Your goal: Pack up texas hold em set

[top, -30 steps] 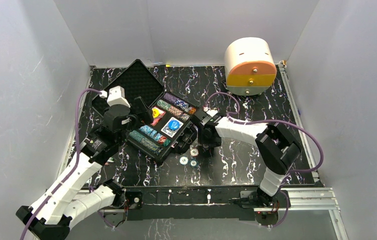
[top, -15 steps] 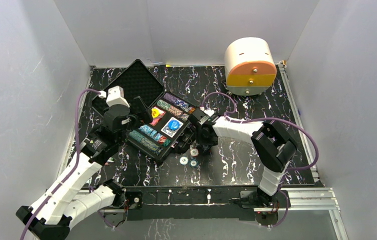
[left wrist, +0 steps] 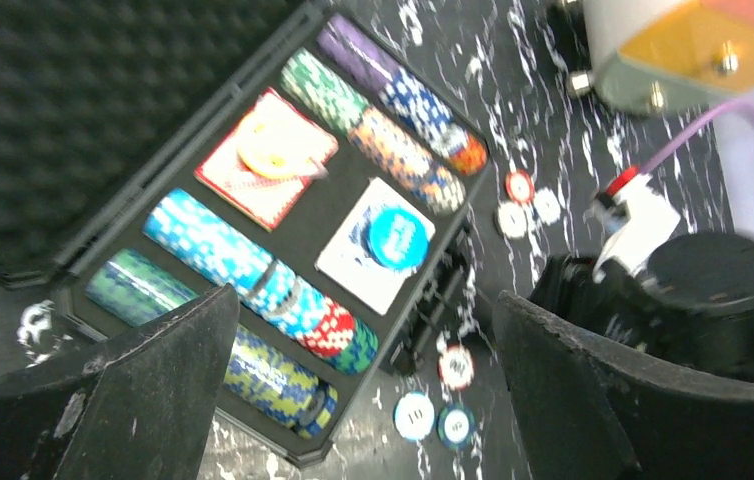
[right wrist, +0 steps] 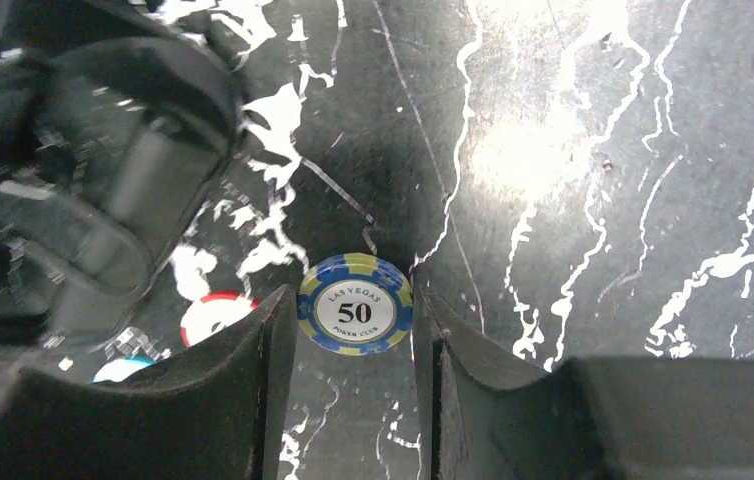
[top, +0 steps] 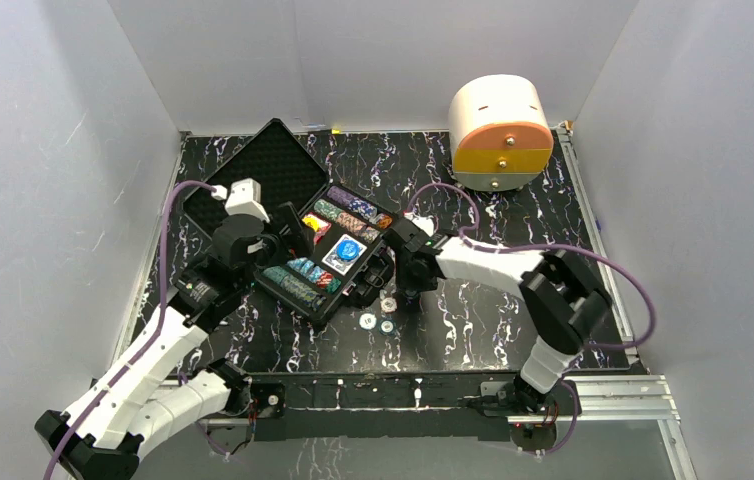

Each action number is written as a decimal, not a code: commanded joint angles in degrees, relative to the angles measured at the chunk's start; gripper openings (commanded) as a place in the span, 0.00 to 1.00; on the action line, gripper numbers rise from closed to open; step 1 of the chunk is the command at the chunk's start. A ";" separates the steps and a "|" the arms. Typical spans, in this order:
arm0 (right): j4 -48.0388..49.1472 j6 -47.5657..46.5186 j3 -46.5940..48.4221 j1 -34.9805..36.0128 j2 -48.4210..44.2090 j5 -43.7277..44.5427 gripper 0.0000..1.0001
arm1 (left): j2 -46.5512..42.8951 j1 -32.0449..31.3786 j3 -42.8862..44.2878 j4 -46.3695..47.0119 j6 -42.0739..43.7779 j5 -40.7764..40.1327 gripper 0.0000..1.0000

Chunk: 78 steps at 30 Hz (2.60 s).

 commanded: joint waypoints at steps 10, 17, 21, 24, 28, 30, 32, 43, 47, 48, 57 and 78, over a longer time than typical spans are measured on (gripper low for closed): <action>21.40 16.70 -5.41 -0.52 -20.54 -8.19 0.43 | 2.30 -0.03 -8.53 17.14 1.42 35.16 0.91; 21.12 36.24 -4.57 -0.52 -20.20 -10.41 0.44 | 4.23 -0.30 -12.16 23.69 -0.15 37.20 0.80; 24.04 43.34 -5.48 -0.52 -20.40 -12.71 0.44 | 5.25 -0.51 -14.39 30.57 -0.10 39.99 0.77; 26.24 47.56 -6.20 -0.52 -20.37 -14.95 0.43 | 7.74 -0.65 -13.94 32.89 0.17 40.73 0.67; 27.28 49.62 -6.34 -0.52 -20.15 -16.49 0.43 | 10.55 -0.82 -12.97 34.14 0.17 39.52 0.56; 27.92 50.01 -6.49 -0.52 -20.14 -17.44 0.43 | 11.24 -0.83 -13.17 35.90 -0.17 38.95 0.52; 28.68 50.32 -6.69 -0.52 -20.10 -18.34 0.43 | 11.62 -0.83 -13.47 36.83 -0.61 38.16 0.48; 30.09 50.03 -6.55 -0.52 -17.77 -22.18 0.46 | 12.14 -0.83 -12.82 34.90 1.26 34.75 0.00; 29.54 47.14 -5.93 -0.88 -17.33 -22.15 0.62 | 12.03 -0.87 -10.27 28.16 6.35 34.59 0.00; 28.91 45.32 -5.52 -1.33 -17.40 -22.29 0.68 | 11.91 -0.83 -9.08 25.03 8.03 34.30 0.00; 18.79 32.45 -8.85 -9.19 -26.72 -10.89 0.82 | 12.96 -0.83 2.62 -7.30 17.93 32.05 0.00; 13.90 30.27 -12.21 -11.07 -27.10 -11.46 0.80 | 29.79 -0.83 7.23 -22.07 23.87 27.94 0.00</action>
